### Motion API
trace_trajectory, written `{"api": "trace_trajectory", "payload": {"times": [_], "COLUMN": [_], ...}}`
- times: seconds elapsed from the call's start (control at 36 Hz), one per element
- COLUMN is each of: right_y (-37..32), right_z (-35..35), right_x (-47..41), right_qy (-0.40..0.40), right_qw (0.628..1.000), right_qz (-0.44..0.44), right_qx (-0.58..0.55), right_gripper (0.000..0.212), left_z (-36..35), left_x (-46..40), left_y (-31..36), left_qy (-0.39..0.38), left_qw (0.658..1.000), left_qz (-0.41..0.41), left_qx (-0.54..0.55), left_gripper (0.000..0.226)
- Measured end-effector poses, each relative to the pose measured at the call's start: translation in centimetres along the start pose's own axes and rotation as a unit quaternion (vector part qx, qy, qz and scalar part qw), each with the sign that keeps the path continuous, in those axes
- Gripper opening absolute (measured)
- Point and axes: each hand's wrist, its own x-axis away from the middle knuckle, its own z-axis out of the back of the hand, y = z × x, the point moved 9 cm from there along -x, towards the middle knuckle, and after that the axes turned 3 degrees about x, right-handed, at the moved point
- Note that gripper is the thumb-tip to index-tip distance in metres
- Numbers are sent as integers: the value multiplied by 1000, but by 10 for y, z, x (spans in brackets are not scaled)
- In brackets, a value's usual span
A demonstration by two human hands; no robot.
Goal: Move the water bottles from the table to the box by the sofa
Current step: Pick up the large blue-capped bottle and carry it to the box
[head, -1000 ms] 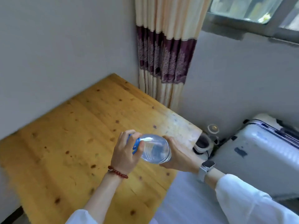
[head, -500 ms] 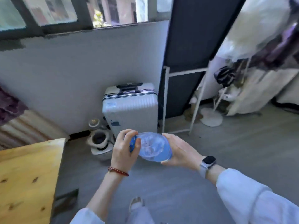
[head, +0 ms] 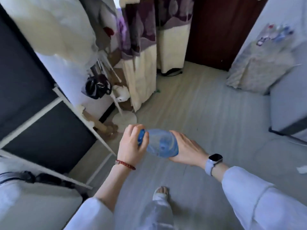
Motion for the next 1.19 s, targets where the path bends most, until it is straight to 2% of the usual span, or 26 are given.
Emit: {"api": "trace_trajectory", "payload": {"times": [0.14,0.25,0.33,0.47,0.56,0.78,0.89,1.0,1.11,1.19], "right_y": [90,163,223,339,408,563,626,690,765,826], "right_z": [66,114,151,201,240,365,420,465,499,526], "right_x": [-54,-84,-108,-153,-184,-257,-295,-339,-390,-431], "right_qy": [42,73,98,119,129,152,166,182,187,184], "right_qw": [997,990,983,973,969,960,958,955,949,943], "right_qz": [-59,-103,-137,-180,-185,-201,-200,-203,-213,-235], "right_qx": [-36,-66,-74,-78,-97,-118,-120,-121,-139,-148], "right_gripper": [58,61,53,56,49,52,54,59,50,59], "left_z": [-87,-159,-218,-324,-390,-534,-591,-656,-729,-784], "left_x": [-111,-193,-249,-335,-390,-539,-610,-680,-751,-805], "left_y": [27,56,78,112,137,210,236,253,265,275], "left_qy": [-59,-97,-119,-146,-157,-180,-178,-187,-198,-206], "left_qw": [996,989,983,976,971,962,961,957,949,944], "left_qz": [-52,-90,-115,-132,-144,-160,-170,-180,-198,-207], "left_qx": [31,60,79,98,112,127,126,131,142,154], "left_gripper": [20,25,24,25,18,16,24,29,29,28]}}
